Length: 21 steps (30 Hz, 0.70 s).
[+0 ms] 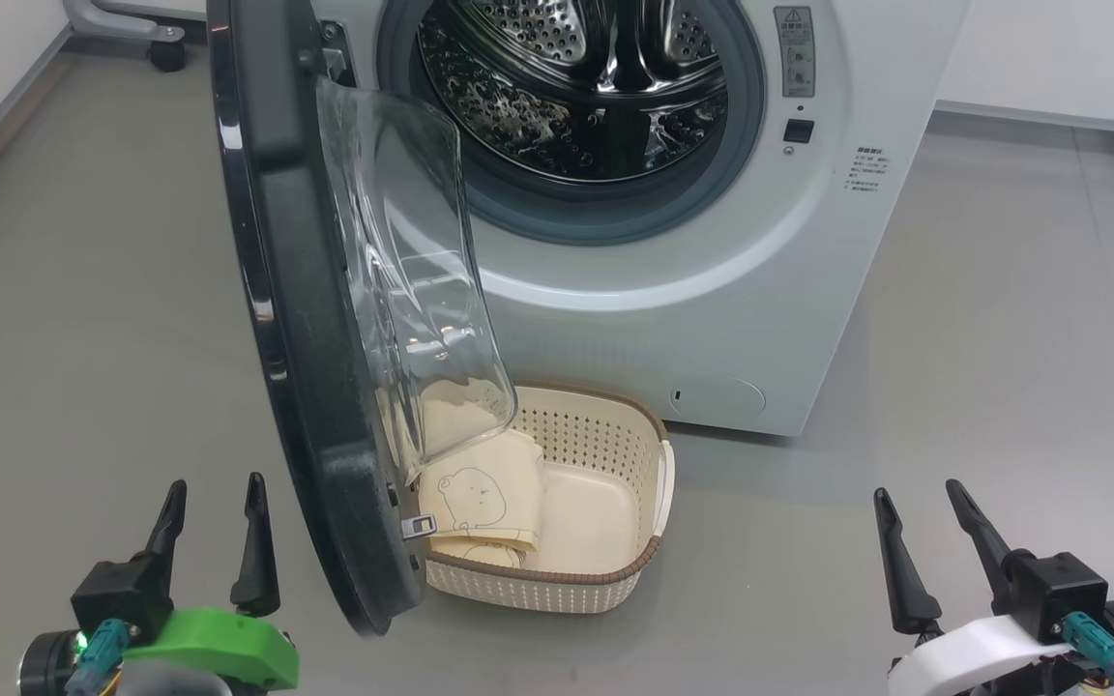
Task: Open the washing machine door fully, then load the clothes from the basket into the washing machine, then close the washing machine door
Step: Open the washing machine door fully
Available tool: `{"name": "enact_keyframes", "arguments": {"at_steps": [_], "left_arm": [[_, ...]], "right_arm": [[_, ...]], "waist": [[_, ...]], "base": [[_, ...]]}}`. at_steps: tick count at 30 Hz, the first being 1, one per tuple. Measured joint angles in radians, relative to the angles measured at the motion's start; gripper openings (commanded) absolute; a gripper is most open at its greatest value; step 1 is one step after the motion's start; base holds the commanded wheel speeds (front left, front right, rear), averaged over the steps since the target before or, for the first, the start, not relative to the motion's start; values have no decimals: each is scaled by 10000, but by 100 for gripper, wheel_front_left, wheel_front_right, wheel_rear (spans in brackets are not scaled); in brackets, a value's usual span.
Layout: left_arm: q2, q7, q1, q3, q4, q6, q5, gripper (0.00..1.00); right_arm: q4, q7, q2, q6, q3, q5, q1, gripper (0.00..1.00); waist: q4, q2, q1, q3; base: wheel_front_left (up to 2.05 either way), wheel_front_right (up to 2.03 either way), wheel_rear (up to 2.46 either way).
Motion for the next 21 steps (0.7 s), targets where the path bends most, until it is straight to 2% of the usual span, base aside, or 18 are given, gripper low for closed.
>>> {"name": "enact_keyframes", "arguments": {"at_steps": [19, 20, 21], "left_arm": [[0, 0, 41, 0, 82, -61, 44, 100], [0, 0, 57, 0, 84, -61, 44, 98], [0, 0, 77, 0, 92, -61, 46, 82]], "right_arm": [[0, 0, 374, 0, -280, -410, 164, 100], [0, 0, 399, 0, -297, -453, 184, 100], [0, 0, 431, 0, -324, -454, 220, 100]], "waist": [[16, 0, 0, -150], [16, 0, 0, -151], [17, 0, 0, -150]], "base": [[0, 0, 0], [0, 0, 0], [0, 0, 0]]}}
